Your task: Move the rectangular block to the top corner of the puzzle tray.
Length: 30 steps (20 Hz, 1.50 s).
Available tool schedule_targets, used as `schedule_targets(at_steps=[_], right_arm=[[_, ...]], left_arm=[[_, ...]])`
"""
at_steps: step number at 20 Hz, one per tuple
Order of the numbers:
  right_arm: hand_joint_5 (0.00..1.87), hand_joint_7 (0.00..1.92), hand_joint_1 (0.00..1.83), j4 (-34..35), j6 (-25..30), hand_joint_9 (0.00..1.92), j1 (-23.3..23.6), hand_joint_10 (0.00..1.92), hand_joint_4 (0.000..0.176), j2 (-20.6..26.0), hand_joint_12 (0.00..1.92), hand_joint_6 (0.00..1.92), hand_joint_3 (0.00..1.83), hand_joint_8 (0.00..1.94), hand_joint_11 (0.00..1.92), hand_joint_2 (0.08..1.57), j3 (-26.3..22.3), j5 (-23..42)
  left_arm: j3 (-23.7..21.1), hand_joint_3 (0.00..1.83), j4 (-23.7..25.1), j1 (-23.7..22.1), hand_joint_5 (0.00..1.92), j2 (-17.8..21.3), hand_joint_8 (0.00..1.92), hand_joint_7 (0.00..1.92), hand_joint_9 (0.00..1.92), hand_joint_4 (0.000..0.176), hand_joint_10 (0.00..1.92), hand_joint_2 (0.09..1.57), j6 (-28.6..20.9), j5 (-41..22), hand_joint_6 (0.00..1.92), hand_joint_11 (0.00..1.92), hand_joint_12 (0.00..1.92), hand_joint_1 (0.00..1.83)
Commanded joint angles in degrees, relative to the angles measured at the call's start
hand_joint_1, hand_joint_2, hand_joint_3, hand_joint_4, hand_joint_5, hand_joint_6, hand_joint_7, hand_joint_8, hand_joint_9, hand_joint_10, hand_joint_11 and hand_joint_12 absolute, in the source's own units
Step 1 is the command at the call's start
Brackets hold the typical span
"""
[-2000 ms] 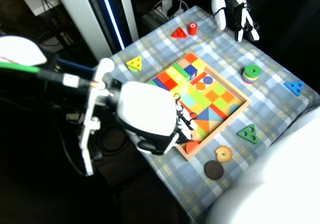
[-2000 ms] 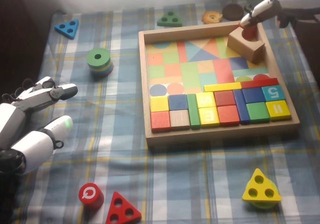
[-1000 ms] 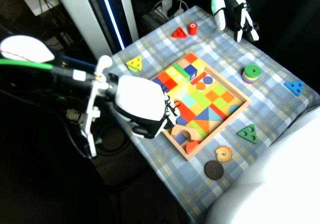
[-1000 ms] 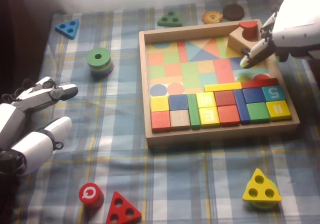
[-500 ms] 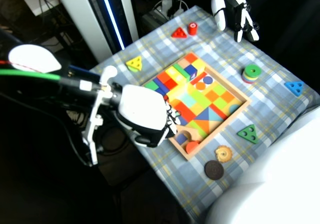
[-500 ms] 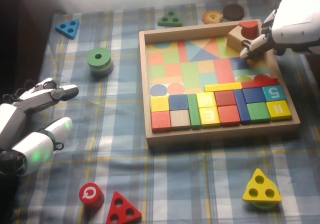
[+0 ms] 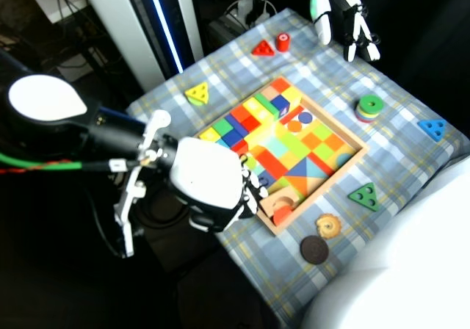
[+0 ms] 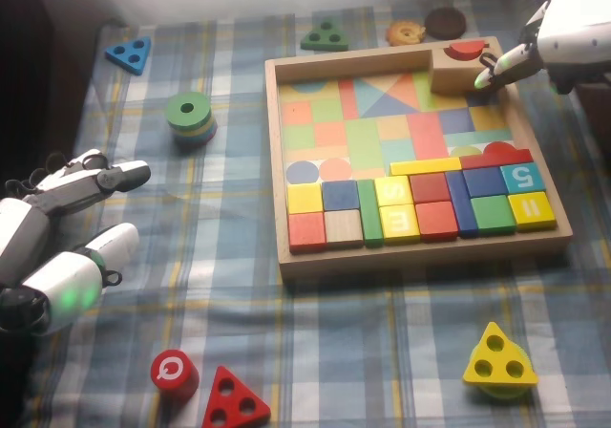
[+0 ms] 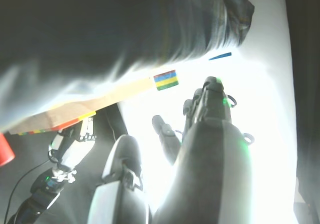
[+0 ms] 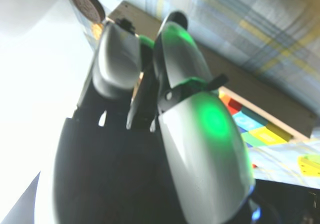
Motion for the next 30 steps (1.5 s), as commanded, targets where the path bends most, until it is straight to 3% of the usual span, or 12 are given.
schedule_targets(at_steps=[1, 5, 7, 10, 12, 14, 16, 18, 20, 25, 28, 30], right_arm=[[0.48, 1.18, 1.61, 1.87, -0.19, 1.39, 0.58, 1.92, 0.0, -0.22, 1.92, 0.0, 0.0, 1.94, 1.52, 1.19, 0.51, -1.31], [0.47, 1.22, 1.63, 2.04, -0.19, 1.42, 0.58, 1.92, 0.0, -1.34, 1.92, 0.0, 0.0, 1.94, 1.51, 1.19, 2.46, -1.52], [0.44, 1.19, 1.65, 2.43, -0.19, 1.42, 0.58, 1.92, 0.0, -2.29, 1.92, 0.0, 0.01, 1.94, 1.52, 1.2, 3.67, -1.57], [0.49, 1.29, 1.61, 3.13, -0.19, 1.45, 0.58, 1.92, 0.0, -2.75, 1.92, 0.01, 0.0, 1.94, 1.53, 1.18, 4.45, -1.58], [0.48, 1.22, 1.57, 3.37, -0.19, 1.39, 0.58, 1.92, 0.0, -2.71, 1.92, 0.0, 0.0, 1.94, 1.37, 1.19, 4.44, -1.66], [0.51, 1.22, 1.59, 4.35, -0.19, 1.4, 0.58, 1.92, 0.0, -2.47, 1.92, 0.01, 0.0, 1.94, 1.43, 1.18, 4.38, -1.7], [0.51, 1.19, 1.54, 4.53, -0.19, 1.39, 0.58, 1.92, 0.016, -1.77, 1.92, 0.0, 0.0, 1.94, 1.46, 1.19, 3.37, -1.69], [0.51, 1.16, 1.54, 4.53, -0.19, 1.37, 0.58, 1.92, 0.055, 0.12, 1.92, 0.0, 0.0, 1.94, 1.45, 1.19, 0.99, -1.68], [0.5, 1.22, 1.52, 4.53, -0.2, 1.42, 0.58, 1.92, 0.062, 1.04, 1.92, 0.0, 0.0, 1.94, 1.49, 1.2, -0.3, -1.68], [0.43, 1.25, 1.49, 8.06, -1.3, 1.44, 0.89, 1.92, 0.004, 4.84, 1.92, 0.01, 0.0, 1.94, 1.5, 1.19, -5.43, -1.65], [0.36, 1.21, 1.5, 17.59, -9.39, 1.42, 2.44, 1.92, 0.0, 10.14, 1.92, 0.0, 0.0, 1.94, 1.5, 1.19, -11.0, -0.98], [0.31, 1.31, 1.5, 32.52, -21.9, 1.47, 1.41, 1.92, 0.0, 13.18, 1.92, 0.0, 0.0, 1.94, 1.53, 1.18, -14.31, 0.19]], left_arm=[[0.03, 0.0, 1.99, -0.17, 0.57, -0.12, 0.0, 0.12, 0.05, 0.077, 0.0, 1.37, -0.55, -6.67, 0.01, 0.0, 0.0, 0.71], [-0.02, 0.0, 1.98, -0.16, 0.54, -0.11, 0.0, 0.11, 0.04, 0.111, 0.0, 1.37, -0.56, -6.68, 0.0, 0.0, 0.0, 0.72], [-0.02, 0.0, 1.98, -0.16, 0.55, -0.11, 0.0, 0.11, 0.04, 0.11, 0.0, 1.37, -0.56, -6.69, 0.0, 0.0, 0.0, 0.72], [-0.03, 0.0, 1.99, -0.16, 0.56, -0.1, 0.01, 0.12, 0.05, 0.082, 0.01, 1.37, -0.62, -6.7, 0.01, 0.0, 0.0, 0.73], [-0.05, 0.0, 1.99, -0.15, 0.54, -0.1, 0.0, 0.11, 0.03, 0.103, 0.0, 1.38, -0.62, -6.71, 0.0, 0.0, 0.0, 0.68], [-0.06, 0.0, 1.98, -0.13, 0.55, -0.14, 0.0, 0.11, 0.04, 0.1, 0.0, 1.38, -0.62, -6.72, 0.0, 0.0, 0.0, 0.69], [-0.05, 0.0, 1.97, -0.1, 0.55, -0.15, 0.0, 0.11, 0.03, 0.104, 0.0, 1.38, -0.62, -6.68, 0.0, 0.0, 0.0, 0.69], [-0.05, 0.0, 1.96, -0.1, 0.55, -0.15, 0.0, 0.1, 0.03, 0.115, 0.0, 1.38, -0.62, -6.68, 0.0, 0.0, 0.0, 0.69], [-0.05, 0.0, 1.95, -0.1, 0.56, -0.15, 0.0, 0.12, 0.03, 0.102, 0.0, 1.37, -0.62, -6.65, 0.0, 0.0, 0.0, 0.75], [-0.03, 0.0, 1.91, 0.0, 0.55, -0.15, 0.0, 0.12, 0.03, 0.121, 0.0, 1.38, -0.63, -6.71, 0.0, 0.0, 0.0, 0.68], [0.09, 0.0, 1.86, 0.04, 0.55, -0.15, 0.0, 0.12, 0.04, 0.1, 0.0, 1.37, -0.62, -6.76, 0.0, 0.0, 0.0, 0.72], [0.09, 0.0, 1.69, 0.25, 0.55, -0.1, 0.0, 0.12, 0.04, 0.104, 0.0, 1.37, -0.66, -7.39, 0.0, 0.0, 0.0, 0.73]])
